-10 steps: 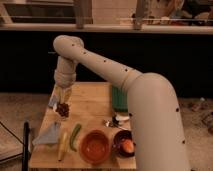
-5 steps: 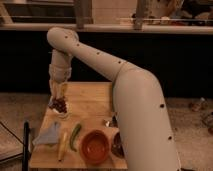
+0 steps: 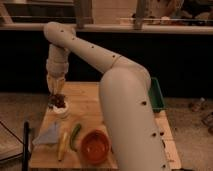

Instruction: Place grapes in paper cup

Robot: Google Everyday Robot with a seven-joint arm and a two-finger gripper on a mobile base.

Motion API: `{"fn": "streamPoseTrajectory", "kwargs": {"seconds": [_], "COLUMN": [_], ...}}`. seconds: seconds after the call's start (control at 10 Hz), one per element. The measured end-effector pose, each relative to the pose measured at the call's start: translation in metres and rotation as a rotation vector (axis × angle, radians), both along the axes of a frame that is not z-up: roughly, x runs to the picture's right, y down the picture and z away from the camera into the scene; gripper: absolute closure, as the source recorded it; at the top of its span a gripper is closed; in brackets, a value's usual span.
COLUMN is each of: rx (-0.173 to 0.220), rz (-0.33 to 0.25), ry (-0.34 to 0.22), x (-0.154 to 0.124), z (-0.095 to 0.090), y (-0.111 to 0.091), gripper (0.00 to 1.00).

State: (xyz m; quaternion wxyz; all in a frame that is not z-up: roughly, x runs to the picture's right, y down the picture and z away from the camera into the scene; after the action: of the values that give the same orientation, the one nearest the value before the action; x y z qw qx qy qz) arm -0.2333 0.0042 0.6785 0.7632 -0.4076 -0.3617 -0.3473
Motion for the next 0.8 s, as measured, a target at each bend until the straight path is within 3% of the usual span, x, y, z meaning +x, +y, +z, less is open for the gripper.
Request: {"fn": "streamPoseTrajectory", "kwargs": {"seconds": [0.4, 0.8], "rx": [-0.043, -0.081], "rz": [0.007, 0.024], "ry": [-0.016, -0.024], "x": [-0.001, 0.003], "z": [0.023, 0.044], "y": [-0.007, 0.001], "gripper": [1.0, 1.0]}}
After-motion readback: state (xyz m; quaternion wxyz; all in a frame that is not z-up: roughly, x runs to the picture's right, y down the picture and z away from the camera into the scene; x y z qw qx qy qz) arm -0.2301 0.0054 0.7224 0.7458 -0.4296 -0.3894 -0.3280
